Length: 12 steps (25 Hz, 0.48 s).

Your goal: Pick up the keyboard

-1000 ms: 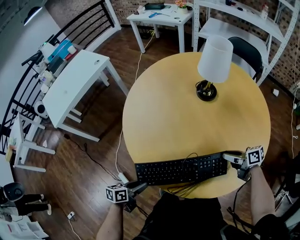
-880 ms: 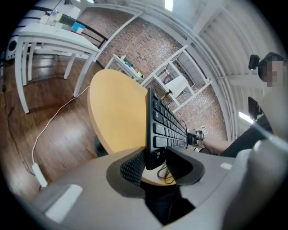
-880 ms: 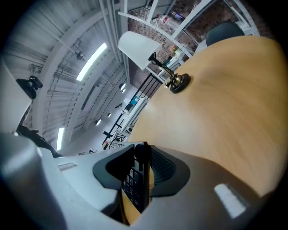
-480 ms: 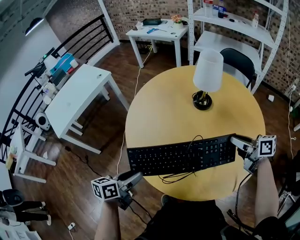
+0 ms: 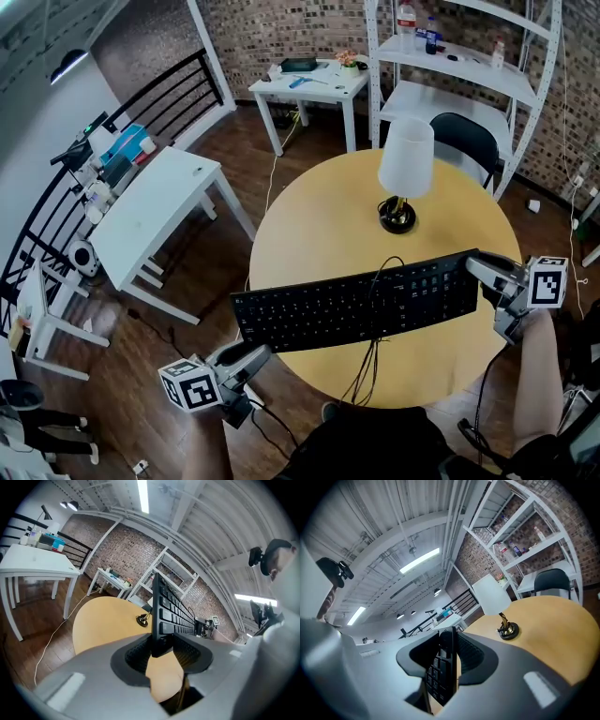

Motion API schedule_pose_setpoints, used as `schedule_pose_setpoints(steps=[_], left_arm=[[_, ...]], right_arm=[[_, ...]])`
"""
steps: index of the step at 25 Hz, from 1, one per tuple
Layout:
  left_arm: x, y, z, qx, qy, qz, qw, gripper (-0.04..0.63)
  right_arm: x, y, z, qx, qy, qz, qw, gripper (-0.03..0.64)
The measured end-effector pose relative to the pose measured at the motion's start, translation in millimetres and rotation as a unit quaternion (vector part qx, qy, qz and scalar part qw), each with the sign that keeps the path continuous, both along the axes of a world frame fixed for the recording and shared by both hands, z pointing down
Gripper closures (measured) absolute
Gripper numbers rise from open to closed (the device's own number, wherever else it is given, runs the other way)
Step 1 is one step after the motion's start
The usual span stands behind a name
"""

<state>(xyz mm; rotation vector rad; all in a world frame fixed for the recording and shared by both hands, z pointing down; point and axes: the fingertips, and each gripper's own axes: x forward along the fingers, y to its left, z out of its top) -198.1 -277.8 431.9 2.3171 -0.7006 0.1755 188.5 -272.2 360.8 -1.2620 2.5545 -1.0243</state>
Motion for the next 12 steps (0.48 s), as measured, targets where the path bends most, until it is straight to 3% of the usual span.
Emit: schedule_pose_setpoints(steps=[12], left_arm=[[-4,8,-26,0.045,0.002,-0.002,0.999,0.325]], right_arm=[[-5,12,-29,0.037,0.031,0.002,0.999,0.495]])
